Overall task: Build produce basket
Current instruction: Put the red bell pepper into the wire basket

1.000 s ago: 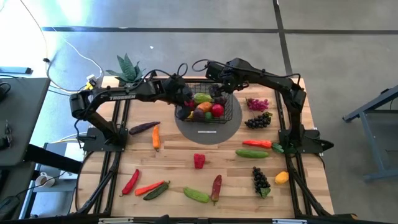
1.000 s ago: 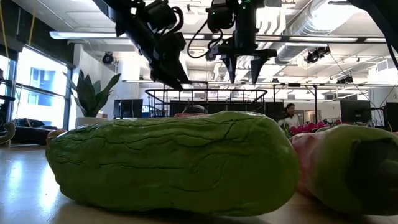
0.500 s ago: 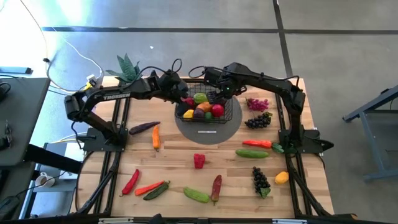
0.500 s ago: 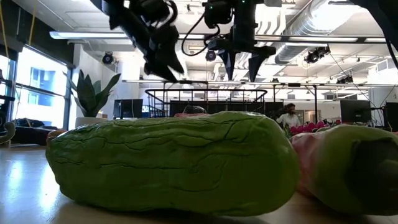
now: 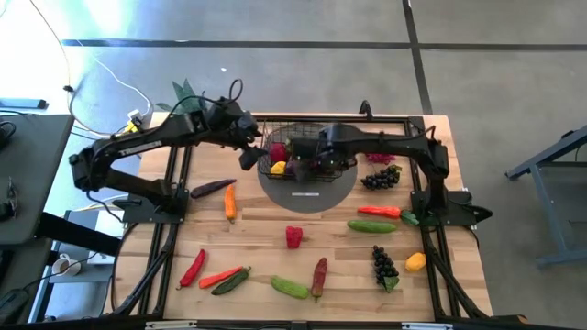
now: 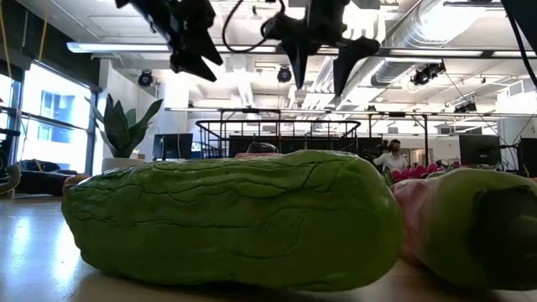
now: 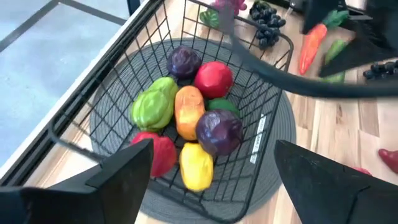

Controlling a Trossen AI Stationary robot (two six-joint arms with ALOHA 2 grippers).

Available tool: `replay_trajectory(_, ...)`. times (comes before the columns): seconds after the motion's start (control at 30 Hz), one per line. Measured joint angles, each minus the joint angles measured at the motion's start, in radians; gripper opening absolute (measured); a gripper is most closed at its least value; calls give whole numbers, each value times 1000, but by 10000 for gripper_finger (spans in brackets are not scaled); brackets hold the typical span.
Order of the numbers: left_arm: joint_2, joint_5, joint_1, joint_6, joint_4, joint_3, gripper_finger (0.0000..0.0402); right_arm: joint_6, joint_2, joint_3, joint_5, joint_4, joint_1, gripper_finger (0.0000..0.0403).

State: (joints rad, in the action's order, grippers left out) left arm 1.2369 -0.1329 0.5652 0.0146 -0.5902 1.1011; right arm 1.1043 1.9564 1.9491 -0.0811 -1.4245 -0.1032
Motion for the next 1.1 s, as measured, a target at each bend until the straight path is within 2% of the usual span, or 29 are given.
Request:
replay_trajectory(0.47, -59, 56, -17, 0, -127, 0, 323, 159, 0, 0, 3, 92, 209, 316)
replay_trajectory(0.8, -69, 59, -59, 8, -185, 0, 323, 374, 22, 0, -55, 116, 321, 365)
replay_trajectory(1.1, -116, 123, -110, 37, -228, 0, 323, 466, 21, 0, -75, 255, 397, 369)
